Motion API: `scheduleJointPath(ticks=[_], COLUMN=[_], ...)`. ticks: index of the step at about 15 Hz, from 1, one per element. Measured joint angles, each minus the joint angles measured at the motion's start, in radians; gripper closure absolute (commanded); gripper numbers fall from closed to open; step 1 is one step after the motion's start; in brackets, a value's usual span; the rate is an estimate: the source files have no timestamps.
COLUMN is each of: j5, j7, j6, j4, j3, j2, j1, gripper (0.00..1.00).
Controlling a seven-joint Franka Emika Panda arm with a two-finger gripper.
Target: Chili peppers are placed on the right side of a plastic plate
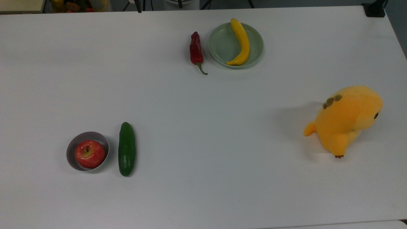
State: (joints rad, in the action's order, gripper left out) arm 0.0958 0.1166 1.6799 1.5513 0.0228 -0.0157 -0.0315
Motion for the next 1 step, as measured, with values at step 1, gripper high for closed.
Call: scheduleJointPath(ticks=[1], j5=[0.0], j7=[0.0], j6=[0.0], j4=[0.0], j3=[0.001], j2=[0.0], j1=[0.0], gripper=[0.0])
